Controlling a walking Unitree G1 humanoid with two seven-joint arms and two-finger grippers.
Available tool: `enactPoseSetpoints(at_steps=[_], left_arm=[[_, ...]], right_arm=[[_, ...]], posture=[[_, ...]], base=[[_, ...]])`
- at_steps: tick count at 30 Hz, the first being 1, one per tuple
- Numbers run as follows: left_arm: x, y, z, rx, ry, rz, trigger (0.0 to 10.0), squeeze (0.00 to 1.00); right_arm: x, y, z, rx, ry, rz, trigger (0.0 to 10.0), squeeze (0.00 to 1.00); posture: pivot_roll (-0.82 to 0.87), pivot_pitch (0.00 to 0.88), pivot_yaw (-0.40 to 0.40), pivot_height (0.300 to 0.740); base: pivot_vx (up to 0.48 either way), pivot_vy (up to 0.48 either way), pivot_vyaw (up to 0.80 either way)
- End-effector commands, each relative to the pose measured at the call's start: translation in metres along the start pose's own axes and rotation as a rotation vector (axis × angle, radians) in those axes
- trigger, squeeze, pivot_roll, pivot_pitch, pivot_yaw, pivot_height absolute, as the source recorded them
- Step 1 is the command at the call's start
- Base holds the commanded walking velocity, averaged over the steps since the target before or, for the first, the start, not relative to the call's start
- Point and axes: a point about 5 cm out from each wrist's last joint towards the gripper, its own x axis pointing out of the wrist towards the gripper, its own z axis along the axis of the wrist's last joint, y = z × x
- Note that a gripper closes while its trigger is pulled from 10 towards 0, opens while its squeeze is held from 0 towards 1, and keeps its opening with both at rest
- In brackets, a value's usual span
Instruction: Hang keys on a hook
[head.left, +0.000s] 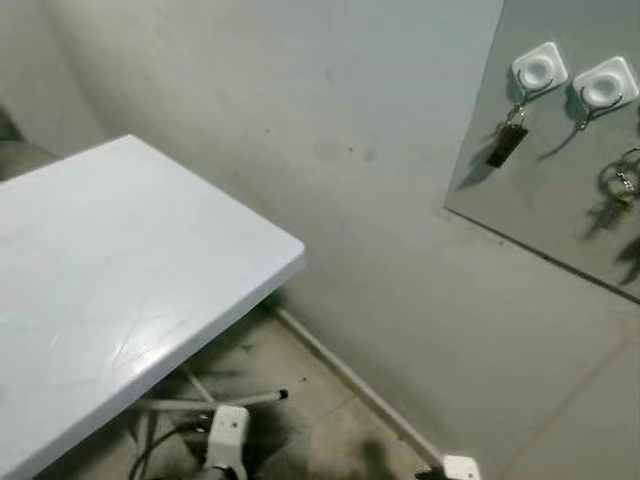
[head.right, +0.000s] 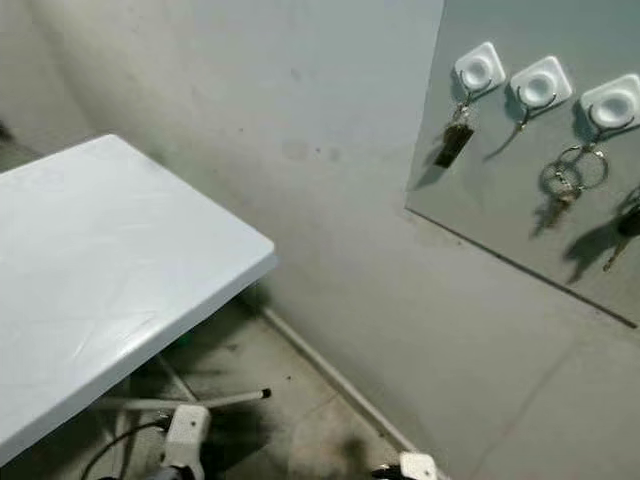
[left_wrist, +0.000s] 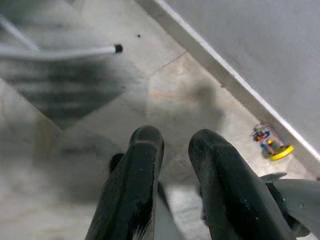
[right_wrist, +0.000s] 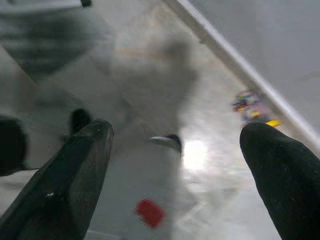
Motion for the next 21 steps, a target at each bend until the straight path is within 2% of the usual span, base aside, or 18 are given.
enactPoseSetpoints(at_steps=[1, 21], left_arm=[[-0.0037, 0.0134, -0.0009, 0.011, 0.008, 0.036, 10.0, 0.0], [-0.0037, 0.0159, -0.0016, -0.001, 0.034, 0.061, 10.0, 0.0]], right_arm=[[0.0035, 0.0132, 0.0066, 0.005, -0.018, 0.037, 10.0, 0.0], [0.004, 0.0141, 0.009, 0.015, -0.029, 0.04, 10.0, 0.0]], posture=[[-0.13, 0.0, 0.022, 0.74], [-0.12, 0.0, 0.021, 0.74]], base=[[0.0, 0.0, 0.8], [0.0, 0.0, 0.8]])
